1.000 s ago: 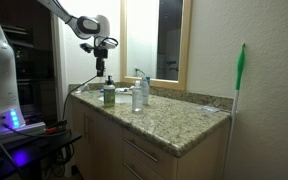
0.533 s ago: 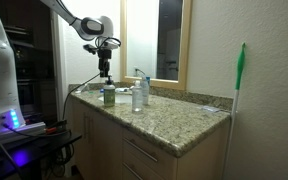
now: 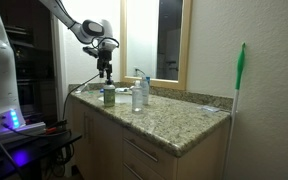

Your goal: Move the pump bottle to the upper right corner of the counter

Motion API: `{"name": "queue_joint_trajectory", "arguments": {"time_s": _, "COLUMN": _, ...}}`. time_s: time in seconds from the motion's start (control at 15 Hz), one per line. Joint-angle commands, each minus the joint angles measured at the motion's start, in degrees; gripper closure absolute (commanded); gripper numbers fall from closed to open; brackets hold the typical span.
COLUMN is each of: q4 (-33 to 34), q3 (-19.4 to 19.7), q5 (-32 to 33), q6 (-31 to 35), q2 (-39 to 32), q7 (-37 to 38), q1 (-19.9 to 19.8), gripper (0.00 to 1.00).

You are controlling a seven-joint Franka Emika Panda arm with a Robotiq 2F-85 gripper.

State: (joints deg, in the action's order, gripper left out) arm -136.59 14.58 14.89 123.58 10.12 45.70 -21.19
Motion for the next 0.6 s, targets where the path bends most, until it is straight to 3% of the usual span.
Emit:
{"name": "queue_joint_trajectory", "arguments": {"time_s": 0.0, "q4": 0.1, "q3": 0.3, "q5": 1.0, "q6": 2.2, "q2": -0.2, "q7": 1.4, "q1": -0.5, "gripper": 0.0}}
{"name": "queue_joint_trajectory", "arguments": {"time_s": 0.2, "q4": 0.2, "q3": 3.4, "q5": -3.2, "q6": 5.0, "q2": -0.6, "q7": -0.4, "q1": -1.9, "gripper": 0.0}}
{"name": "queue_joint_trajectory", "arguments": {"time_s": 0.27, "q4": 0.2, "q3": 1.7, "q5": -1.0, "q6": 3.1, "q2": -0.1, "q7": 1.1, "q1": -0.8, "gripper": 0.0}}
{"name": "queue_joint_trajectory", "arguments": {"time_s": 0.53, "q4": 0.2, "q3": 1.8, "q5": -1.1, "q6": 3.2, "q2": 0.0, "q7": 1.0, "q1": -0.9, "gripper": 0.0}}
